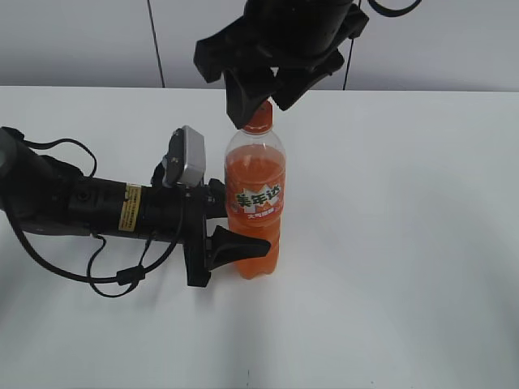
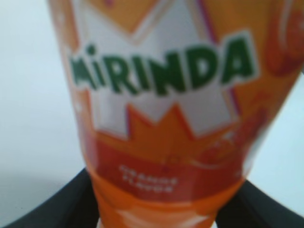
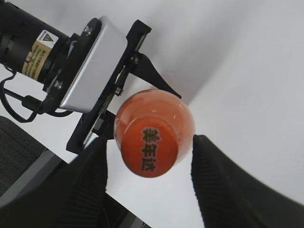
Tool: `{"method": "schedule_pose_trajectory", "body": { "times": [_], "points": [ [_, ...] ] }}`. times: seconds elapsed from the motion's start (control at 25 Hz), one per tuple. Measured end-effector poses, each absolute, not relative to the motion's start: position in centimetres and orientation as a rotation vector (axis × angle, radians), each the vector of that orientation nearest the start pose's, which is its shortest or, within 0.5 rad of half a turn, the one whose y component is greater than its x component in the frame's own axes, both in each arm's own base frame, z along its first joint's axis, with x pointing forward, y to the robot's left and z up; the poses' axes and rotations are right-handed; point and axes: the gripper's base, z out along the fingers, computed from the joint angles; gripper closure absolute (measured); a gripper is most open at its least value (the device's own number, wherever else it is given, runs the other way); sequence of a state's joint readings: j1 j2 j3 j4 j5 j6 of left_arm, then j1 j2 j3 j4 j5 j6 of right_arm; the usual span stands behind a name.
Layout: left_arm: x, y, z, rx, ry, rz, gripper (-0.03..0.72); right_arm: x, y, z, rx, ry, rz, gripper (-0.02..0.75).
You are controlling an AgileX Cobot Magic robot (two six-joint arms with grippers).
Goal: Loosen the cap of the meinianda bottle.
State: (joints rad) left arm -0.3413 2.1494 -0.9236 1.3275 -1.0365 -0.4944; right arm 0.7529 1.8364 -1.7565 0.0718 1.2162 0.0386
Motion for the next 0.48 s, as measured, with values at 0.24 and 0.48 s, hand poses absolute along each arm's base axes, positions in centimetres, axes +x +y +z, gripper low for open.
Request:
{"method": "schedule_pose_trajectory", "body": {
  "times": [0.24,0.48],
  "points": [
    [30.28,-18.82,8.56,1.366,1.582,-0.962,0.276,28.36,27.40,32.39,-0.967,2.651,0.292,0.363],
    [30.27,-18.82,8.55,1.367,1.582,-0.962,0.276,28.36,27.40,32.38,-0.981,2.645,0.289,0.482]
  ]
}}
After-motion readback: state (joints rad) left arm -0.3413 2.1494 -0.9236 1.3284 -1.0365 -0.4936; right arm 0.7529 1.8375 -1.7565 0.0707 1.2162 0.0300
